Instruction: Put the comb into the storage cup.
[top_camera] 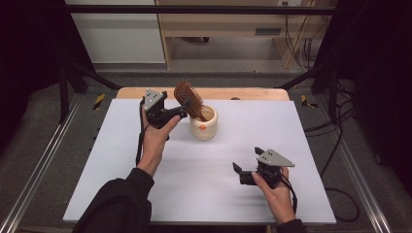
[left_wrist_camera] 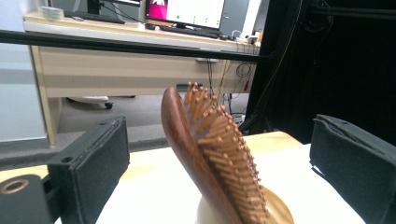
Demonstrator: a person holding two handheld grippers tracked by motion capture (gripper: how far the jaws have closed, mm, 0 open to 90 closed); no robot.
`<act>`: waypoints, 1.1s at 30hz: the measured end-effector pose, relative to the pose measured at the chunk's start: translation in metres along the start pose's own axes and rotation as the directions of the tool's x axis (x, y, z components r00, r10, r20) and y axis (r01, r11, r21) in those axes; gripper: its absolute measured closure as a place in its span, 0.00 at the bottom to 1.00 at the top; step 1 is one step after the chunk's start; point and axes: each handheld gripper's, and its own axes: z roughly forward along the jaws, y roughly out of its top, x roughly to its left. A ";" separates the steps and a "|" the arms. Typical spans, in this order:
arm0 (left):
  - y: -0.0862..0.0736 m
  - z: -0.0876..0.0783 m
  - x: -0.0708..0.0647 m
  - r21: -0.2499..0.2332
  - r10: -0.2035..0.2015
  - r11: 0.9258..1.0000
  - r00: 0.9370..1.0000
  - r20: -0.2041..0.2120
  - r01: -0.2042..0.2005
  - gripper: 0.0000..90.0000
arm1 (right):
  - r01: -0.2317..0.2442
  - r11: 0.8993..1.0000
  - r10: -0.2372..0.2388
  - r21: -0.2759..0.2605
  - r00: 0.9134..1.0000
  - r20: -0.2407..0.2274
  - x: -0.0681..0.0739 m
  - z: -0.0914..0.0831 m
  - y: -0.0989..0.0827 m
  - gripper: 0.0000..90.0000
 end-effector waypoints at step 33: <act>-0.006 -0.063 -0.013 0.092 0.046 0.995 0.998 0.041 -0.050 0.05 | 0.013 1.000 -0.013 -0.007 1.000 -0.007 0.000 -0.003 0.001 0.04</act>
